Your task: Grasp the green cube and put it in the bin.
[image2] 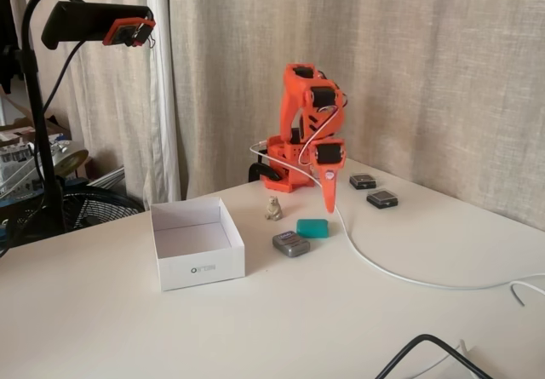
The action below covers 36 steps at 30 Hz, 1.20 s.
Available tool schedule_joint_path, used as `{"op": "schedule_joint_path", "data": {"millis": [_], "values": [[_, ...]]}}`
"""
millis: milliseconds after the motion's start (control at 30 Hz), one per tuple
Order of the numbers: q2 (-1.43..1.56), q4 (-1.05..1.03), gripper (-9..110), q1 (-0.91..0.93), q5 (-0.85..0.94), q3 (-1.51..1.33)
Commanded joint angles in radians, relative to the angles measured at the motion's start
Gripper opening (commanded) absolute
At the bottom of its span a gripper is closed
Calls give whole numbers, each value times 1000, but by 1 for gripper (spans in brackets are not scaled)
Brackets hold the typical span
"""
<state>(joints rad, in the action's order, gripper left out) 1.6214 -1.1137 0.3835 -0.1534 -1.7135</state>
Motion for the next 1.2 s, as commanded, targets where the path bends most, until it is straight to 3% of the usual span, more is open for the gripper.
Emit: {"op": "schedule_joint_path", "data": {"millis": [0,133,200,267,1167], "values": [[60,-44,-1,3,43,-89],[80,-146,5,14,74,-161],[94,-193,26,17,67,-166],[101,-207,31,23,64,-169],[-144,-95,33,83,71,-238]]}}
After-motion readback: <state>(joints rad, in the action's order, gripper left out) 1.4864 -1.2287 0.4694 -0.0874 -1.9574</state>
